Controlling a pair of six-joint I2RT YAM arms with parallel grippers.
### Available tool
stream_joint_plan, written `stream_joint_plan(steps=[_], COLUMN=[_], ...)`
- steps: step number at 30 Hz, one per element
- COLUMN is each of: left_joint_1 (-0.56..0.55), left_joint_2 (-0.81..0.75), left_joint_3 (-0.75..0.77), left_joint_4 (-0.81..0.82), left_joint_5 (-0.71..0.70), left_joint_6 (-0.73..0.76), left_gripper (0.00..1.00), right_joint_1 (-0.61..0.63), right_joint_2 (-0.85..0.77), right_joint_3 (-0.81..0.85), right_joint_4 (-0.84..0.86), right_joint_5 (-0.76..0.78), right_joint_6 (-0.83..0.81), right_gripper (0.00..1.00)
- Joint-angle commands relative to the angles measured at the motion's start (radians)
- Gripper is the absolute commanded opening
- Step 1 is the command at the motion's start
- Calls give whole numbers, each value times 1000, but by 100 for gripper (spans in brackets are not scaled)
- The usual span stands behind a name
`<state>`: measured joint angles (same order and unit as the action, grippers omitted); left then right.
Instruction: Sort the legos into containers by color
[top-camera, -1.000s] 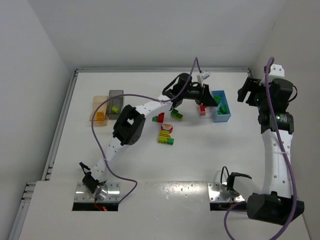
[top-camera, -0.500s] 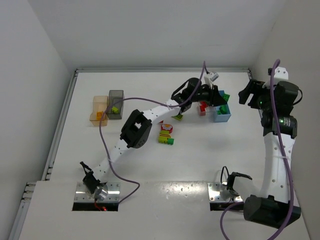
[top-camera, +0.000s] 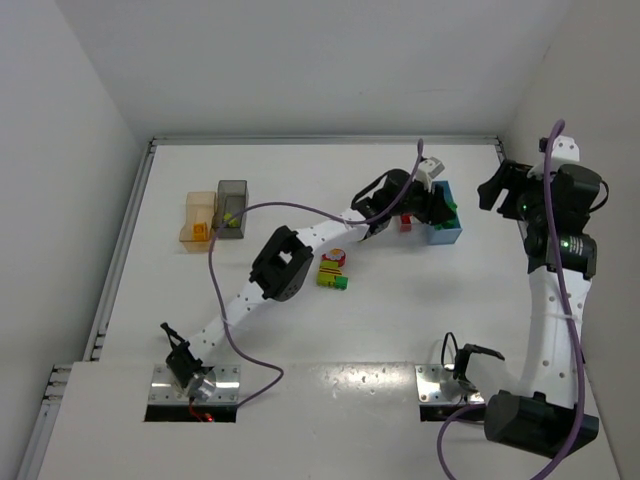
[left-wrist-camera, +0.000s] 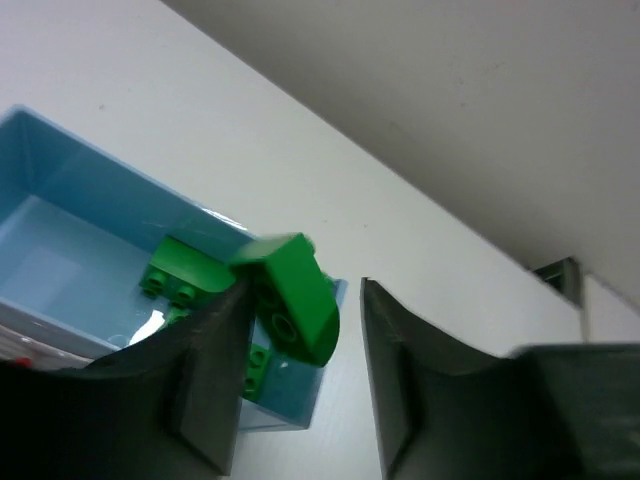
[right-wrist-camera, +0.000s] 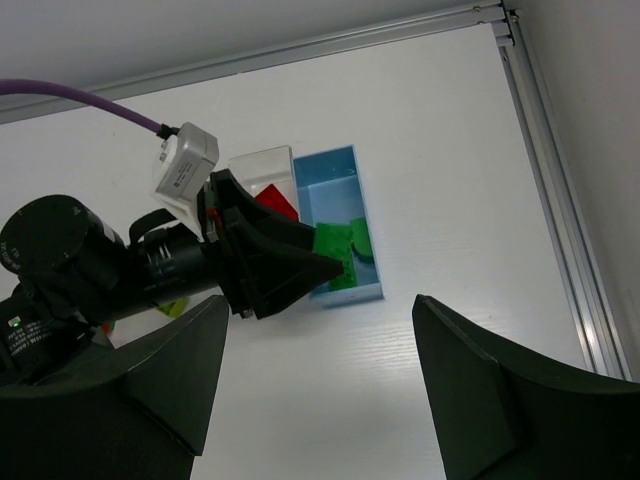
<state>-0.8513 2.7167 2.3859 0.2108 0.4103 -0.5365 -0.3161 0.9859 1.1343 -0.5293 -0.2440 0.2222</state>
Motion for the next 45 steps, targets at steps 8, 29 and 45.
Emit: stream_joint_plan(steps=[8,29,45], left_joint_1=[-12,491,707], left_joint_2=[-31,-868,-999], left_joint_3=[82,-603,-830], left_joint_4=[58,-450,-493], left_joint_5=[-109,-215,-35], left_joint_6=[119,293,263], left_gripper=[83,88,92], right_joint_1=[-12,486,595], right_joint_2=[-6,479,847], right_joint_3=[13,24,130], right_joint_4=[20,143,315], right_joint_5=[-46,-307,-249], right_joint_6=[19,-389,-406], right_gripper=[75,65,65])
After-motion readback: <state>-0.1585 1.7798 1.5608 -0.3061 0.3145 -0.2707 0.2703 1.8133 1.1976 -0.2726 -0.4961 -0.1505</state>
